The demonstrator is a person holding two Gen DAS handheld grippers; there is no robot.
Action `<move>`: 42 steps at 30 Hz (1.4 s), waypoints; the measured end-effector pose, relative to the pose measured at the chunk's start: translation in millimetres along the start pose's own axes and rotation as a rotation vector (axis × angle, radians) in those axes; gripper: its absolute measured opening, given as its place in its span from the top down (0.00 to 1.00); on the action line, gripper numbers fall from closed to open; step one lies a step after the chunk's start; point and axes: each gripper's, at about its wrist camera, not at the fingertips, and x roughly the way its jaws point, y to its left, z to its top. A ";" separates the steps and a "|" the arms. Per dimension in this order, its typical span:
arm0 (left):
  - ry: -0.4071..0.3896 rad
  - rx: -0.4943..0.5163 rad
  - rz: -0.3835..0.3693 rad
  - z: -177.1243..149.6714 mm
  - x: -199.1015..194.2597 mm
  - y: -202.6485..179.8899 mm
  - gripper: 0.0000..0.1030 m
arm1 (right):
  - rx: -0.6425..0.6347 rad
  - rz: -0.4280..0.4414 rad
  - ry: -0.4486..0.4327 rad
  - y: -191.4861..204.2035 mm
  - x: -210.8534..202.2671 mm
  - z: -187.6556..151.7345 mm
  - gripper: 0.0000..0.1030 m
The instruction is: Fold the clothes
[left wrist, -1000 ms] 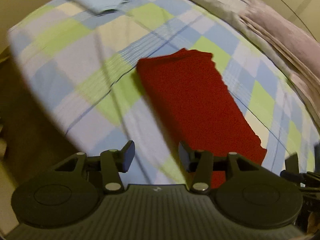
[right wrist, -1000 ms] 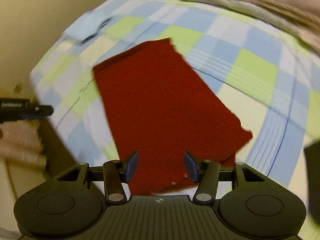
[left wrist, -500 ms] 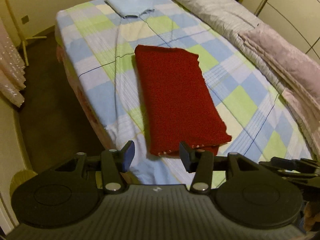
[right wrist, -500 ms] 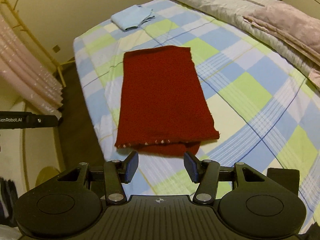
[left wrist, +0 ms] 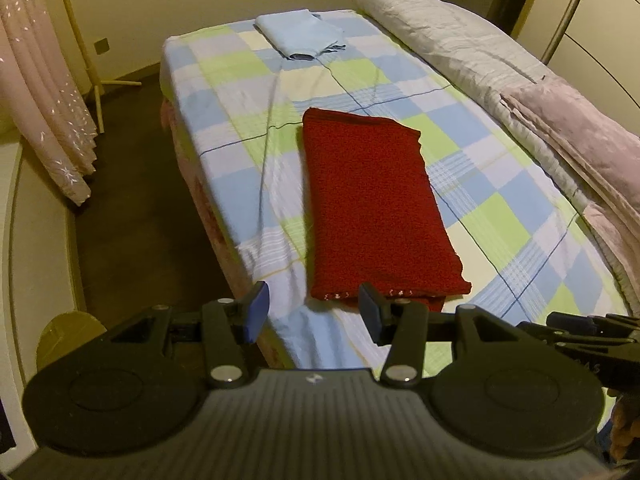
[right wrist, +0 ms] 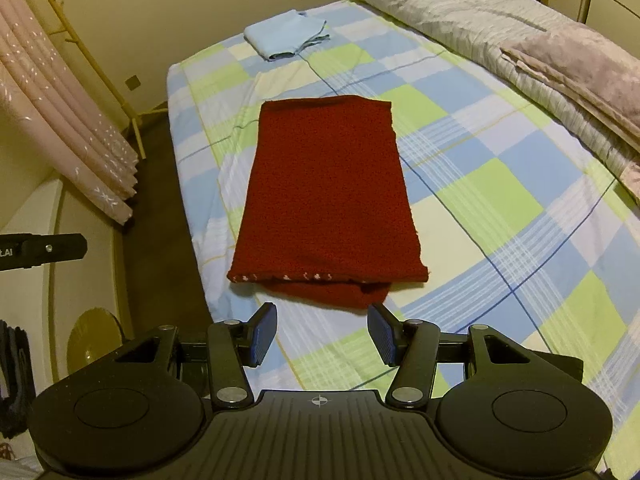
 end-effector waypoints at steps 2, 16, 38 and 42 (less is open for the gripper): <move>0.002 0.000 0.011 -2.7 0.2 -2.1 0.56 | 0.002 -0.004 0.007 -3.9 0.7 -1.5 0.48; 0.037 0.023 0.039 -31.1 5.0 -15.5 0.55 | 0.019 -0.031 0.057 -17.4 8.5 -14.4 0.48; 0.021 0.075 0.003 -30.9 0.0 -20.4 0.54 | -0.015 -0.076 0.008 -10.8 -5.2 -13.9 0.48; 0.036 0.099 -0.012 -31.0 4.7 -11.3 0.54 | -0.010 -0.100 0.007 -3.6 -4.2 -14.1 0.48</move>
